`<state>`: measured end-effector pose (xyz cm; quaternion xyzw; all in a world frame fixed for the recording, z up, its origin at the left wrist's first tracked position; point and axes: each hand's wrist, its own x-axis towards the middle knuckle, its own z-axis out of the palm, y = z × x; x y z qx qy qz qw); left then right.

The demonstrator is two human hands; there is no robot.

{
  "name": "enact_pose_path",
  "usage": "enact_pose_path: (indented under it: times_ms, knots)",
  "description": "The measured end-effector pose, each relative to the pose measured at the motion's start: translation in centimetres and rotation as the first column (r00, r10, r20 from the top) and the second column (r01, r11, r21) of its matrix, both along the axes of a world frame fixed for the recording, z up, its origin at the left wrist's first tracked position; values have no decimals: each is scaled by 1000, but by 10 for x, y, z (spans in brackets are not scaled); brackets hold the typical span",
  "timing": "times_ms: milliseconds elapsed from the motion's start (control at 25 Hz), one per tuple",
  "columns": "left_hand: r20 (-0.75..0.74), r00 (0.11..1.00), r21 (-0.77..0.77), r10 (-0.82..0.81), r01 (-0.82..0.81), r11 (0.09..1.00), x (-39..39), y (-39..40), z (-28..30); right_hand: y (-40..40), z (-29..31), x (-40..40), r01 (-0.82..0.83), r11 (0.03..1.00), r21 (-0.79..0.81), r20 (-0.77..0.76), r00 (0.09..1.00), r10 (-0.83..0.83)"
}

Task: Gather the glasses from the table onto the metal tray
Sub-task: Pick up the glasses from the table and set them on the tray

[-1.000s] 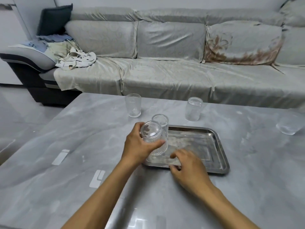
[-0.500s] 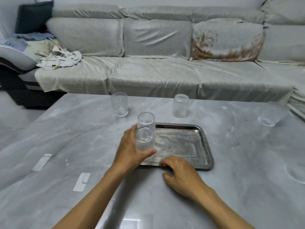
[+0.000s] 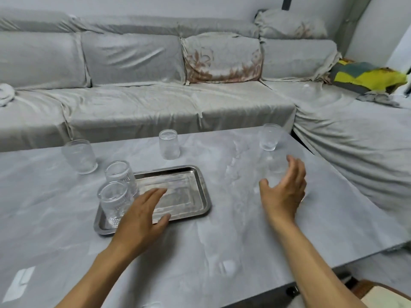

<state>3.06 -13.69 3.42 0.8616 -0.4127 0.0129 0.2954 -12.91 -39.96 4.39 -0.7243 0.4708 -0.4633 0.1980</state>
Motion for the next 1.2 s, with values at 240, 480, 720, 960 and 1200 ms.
enact_pose_path:
  times_ms: [240, 480, 720, 960, 1200]
  knots:
    - [-7, 1000, 126, -16, 17, 992, 5, -4, -15, -68, -43, -27, 90, 885, 456, 271, 933, -235]
    - [30, 997, 131, -71, 67, 989, 3, -1, -11, -91, -69, -16, 242, 826, 509, 23, 955, -294]
    - [1, 980, -366, 198, -184, 912, 15, 8, 24, -55, -32, 16, -81, 929, 360, 181, 983, 16]
    - [-424, 735, -424, 529, -677, 602, 70, 63, 9, 18, 49, 86, -521, 836, 171, 508, 774, 378]
    - [-595, 630, -11, 499, -627, 779, 111, 81, -35, 75, 48, 174, -651, 732, 199, 118, 758, 642]
